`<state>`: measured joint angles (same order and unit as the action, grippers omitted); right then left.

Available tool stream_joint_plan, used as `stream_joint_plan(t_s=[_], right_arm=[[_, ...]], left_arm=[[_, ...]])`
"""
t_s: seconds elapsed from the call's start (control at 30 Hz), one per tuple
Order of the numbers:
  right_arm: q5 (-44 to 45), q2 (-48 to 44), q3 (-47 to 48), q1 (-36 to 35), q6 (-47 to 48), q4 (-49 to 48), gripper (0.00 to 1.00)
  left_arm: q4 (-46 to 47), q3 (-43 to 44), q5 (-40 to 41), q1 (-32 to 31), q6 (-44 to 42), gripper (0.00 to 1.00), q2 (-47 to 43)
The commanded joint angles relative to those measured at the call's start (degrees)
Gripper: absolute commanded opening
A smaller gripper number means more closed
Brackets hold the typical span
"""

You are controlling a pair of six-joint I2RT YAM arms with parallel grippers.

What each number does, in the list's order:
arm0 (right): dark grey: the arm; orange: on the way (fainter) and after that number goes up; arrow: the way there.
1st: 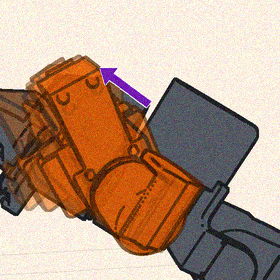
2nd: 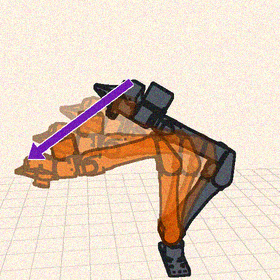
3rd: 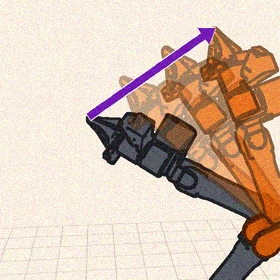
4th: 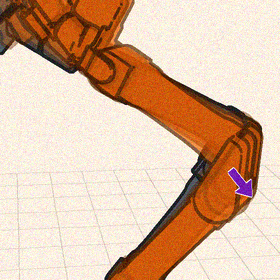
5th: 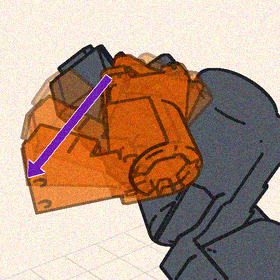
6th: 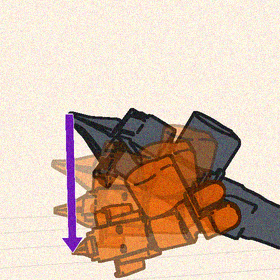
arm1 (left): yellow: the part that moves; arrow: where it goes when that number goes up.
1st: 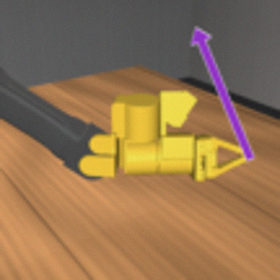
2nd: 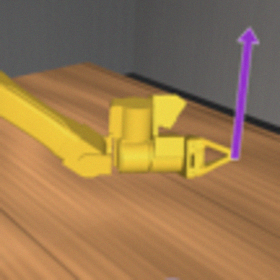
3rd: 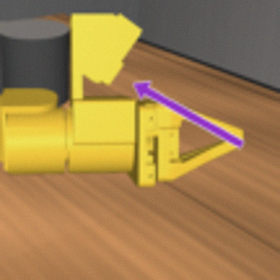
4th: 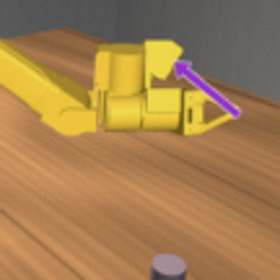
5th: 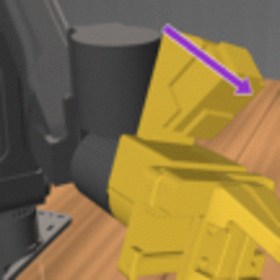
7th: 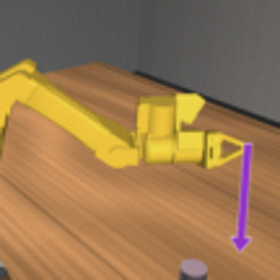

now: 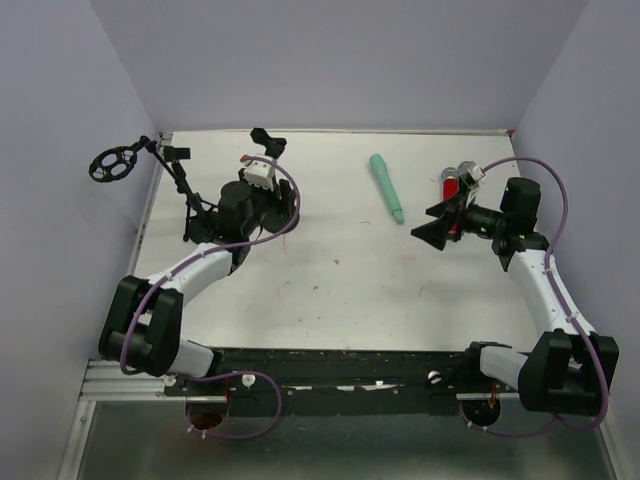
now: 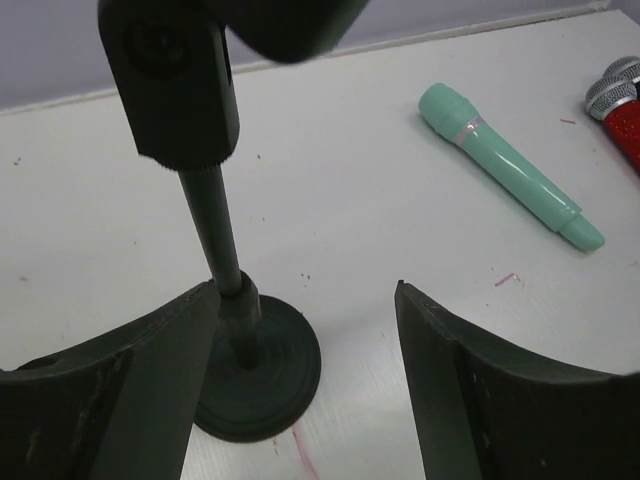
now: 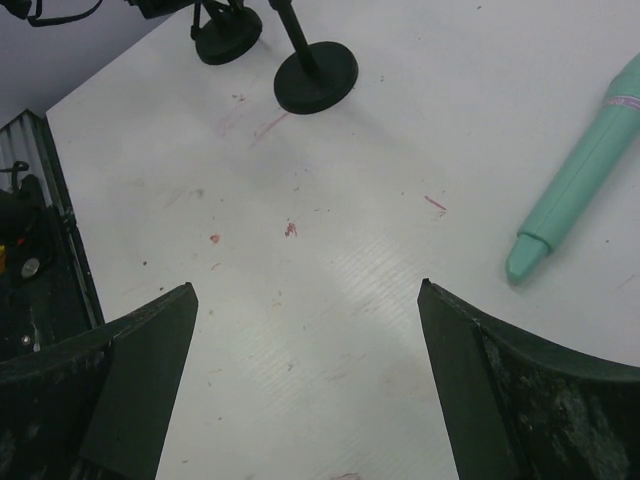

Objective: Attach the microphones to the stand

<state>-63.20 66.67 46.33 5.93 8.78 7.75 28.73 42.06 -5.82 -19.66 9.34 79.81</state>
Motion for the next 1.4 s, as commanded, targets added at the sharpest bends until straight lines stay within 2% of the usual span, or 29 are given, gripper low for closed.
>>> stream_joint_plan(t_s=[0.0,0.4,0.53,0.6,0.63,0.87,0.97,1.07,1.23,1.37], right_arm=[[-1.23,-1.02,1.13,-0.57,1.59,1.57,1.00],[0.01,-1.02,1.31,-0.66,1.68,1.83,1.00],[0.01,-1.11,1.14,-0.66,1.86,1.74,1.00],[0.09,-1.11,1.22,-0.66,1.86,1.74,1.00],[0.27,-1.20,1.22,-0.66,1.95,1.74,1.00],[1.06,-1.37,1.05,-0.66,2.21,1.83,1.00],[1.41,-1.37,1.05,-0.66,2.38,1.83,1.00],[1.50,-1.28,0.96,-0.57,2.47,1.66,1.00],[1.32,-1.28,0.79,-0.57,2.91,1.66,1.00],[1.76,-1.55,0.70,-0.66,3.26,1.74,1.00]], left_arm=[[7.12,2.40,0.20,1.20,-5.13,0.75,2.71],[14.16,3.99,-1.03,1.64,-6.62,0.47,6.94],[14.77,3.99,-1.82,1.64,-7.67,0.24,6.59],[14.60,3.73,-2.70,1.56,-7.94,0.04,5.80],[14.08,3.64,-3.31,1.47,-7.85,0.00,5.27],[13.46,-0.13,-9.29,-2.56,-3.20,0.00,-1.84],[12.67,-1.72,-6.67,-6.95,1.80,0.00,-5.27],[12.58,-2.86,0.35,-13.62,5.41,0.00,-7.12],[14.42,-1.90,18.45,-25.06,6.92,0.00,-4.41],[17.76,-0.15,28.39,-29.64,7.61,0.00,0.07]])
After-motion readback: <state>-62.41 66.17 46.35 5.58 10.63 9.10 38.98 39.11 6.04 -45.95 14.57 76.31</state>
